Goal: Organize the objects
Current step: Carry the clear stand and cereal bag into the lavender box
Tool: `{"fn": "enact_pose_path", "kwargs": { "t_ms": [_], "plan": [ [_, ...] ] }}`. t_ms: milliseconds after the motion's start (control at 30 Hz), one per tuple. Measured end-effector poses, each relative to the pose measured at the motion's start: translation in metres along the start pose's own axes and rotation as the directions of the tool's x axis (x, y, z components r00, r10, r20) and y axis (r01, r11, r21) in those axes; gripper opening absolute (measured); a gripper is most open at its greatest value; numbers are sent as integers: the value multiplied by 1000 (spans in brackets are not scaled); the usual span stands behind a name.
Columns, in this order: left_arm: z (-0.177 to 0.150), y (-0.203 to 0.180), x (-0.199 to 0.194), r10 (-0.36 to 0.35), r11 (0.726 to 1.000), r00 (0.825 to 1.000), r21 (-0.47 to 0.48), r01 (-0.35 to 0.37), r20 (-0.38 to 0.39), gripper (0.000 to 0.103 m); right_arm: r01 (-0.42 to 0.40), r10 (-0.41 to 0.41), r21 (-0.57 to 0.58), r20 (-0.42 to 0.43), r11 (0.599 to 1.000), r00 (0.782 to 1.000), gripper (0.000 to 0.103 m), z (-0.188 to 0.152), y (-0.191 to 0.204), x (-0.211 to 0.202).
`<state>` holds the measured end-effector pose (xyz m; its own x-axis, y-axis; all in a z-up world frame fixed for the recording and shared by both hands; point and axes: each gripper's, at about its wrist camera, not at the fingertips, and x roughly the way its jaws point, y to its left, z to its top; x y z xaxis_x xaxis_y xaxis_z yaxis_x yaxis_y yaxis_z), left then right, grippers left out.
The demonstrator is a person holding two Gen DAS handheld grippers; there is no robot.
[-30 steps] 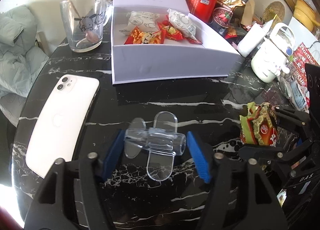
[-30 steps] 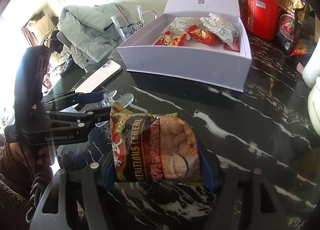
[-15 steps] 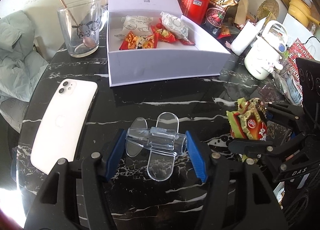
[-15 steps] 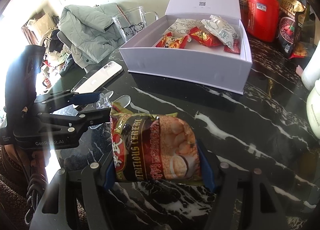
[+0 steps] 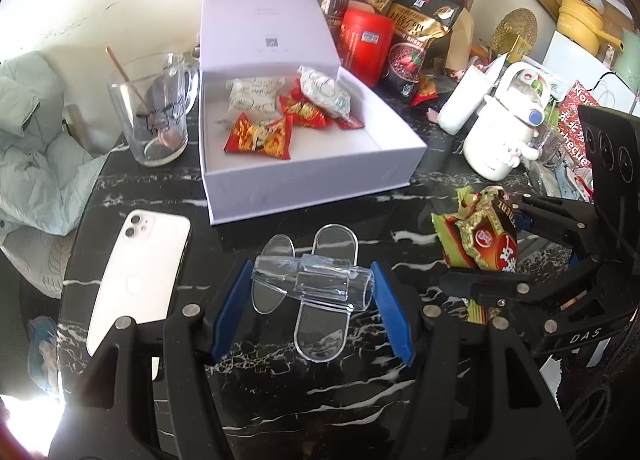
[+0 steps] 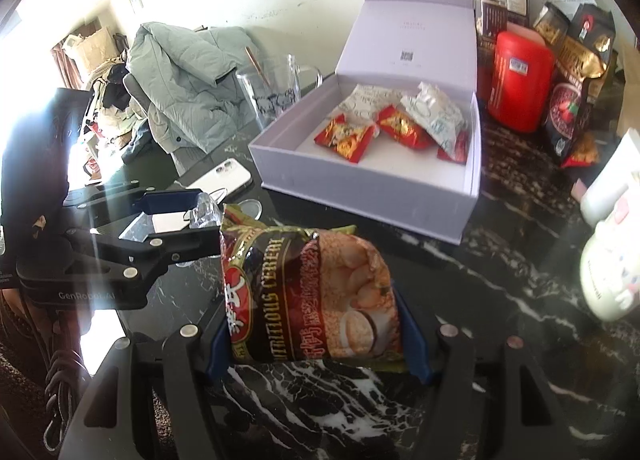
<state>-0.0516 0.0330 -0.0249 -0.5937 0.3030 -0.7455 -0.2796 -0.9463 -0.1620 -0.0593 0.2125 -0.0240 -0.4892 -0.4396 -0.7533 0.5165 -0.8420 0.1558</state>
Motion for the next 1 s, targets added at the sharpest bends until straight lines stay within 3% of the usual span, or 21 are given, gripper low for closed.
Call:
{"fn": "enact_pose_path", "kwargs": {
  "t_ms": [133,600,1000],
  "plan": [
    [10,-5,-10,-11,1000,1000,10,11,17,59,-24,24,-11,26,1000,999,69,10,0,-11],
    [59,-25,-40,18,995,994,93,-28,107,60,56,-43,-94,135,994,990,69,55,3,-50],
    [105,-19,-40,43,989,985,131,-65,168,60,65,-45,-110,178,992,983,69,96,-10,-50]
  ]
}}
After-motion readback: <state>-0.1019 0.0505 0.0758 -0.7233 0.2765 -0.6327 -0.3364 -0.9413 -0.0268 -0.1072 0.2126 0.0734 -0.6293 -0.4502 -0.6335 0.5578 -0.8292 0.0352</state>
